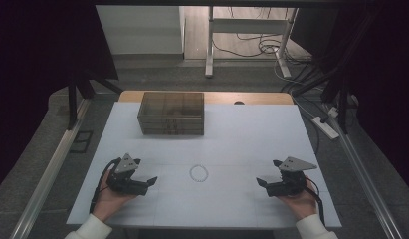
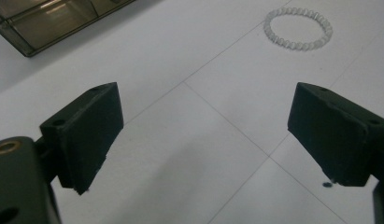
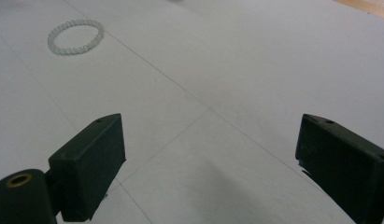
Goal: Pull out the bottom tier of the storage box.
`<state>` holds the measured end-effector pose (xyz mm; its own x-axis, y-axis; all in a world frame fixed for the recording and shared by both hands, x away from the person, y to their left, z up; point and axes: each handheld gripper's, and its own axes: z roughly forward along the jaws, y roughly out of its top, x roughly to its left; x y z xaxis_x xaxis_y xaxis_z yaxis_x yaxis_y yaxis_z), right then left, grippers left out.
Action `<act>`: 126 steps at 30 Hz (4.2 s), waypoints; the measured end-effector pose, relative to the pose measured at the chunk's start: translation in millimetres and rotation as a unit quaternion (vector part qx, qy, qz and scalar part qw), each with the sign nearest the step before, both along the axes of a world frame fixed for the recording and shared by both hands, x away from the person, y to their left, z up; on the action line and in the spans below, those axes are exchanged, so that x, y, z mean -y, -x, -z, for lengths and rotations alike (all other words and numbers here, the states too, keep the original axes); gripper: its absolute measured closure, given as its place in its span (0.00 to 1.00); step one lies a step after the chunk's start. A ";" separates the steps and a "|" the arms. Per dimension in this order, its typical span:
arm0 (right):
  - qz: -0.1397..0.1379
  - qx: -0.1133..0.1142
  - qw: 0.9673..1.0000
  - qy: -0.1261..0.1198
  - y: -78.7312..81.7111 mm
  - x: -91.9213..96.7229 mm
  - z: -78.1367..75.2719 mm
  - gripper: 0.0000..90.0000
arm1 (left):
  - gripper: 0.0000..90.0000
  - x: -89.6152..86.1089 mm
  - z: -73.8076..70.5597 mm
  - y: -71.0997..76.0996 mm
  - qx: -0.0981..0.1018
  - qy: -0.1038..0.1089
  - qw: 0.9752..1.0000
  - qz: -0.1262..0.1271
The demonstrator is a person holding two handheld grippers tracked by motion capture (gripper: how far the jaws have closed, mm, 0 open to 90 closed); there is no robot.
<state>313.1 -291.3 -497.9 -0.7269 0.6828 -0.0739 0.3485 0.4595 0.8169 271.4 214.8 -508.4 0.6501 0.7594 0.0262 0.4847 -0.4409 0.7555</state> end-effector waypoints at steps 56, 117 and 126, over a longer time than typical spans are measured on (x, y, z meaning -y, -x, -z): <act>-0.006 -0.005 1.000 0.008 0.2 -3.1 2.5 0.09 | 0.15 49.3 -0.8 -24.1 0.095 -0.210 0.972 0.049; -0.009 -0.011 1.000 0.019 -1.0 -5.2 5.5 0.09 | 0.20 69.4 1.4 -75.1 0.138 -0.247 0.959 0.028; -0.009 -0.010 1.000 0.019 -1.2 -5.1 5.6 0.09 | 0.21 69.1 4.0 -81.9 0.141 -0.244 0.959 0.020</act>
<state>314.3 -286.2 -503.6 -0.7401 0.6671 -0.0851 0.3566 0.4966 0.7913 353.3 145.8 -512.4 0.5939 0.5861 0.5512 0.2665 -0.7897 0.5526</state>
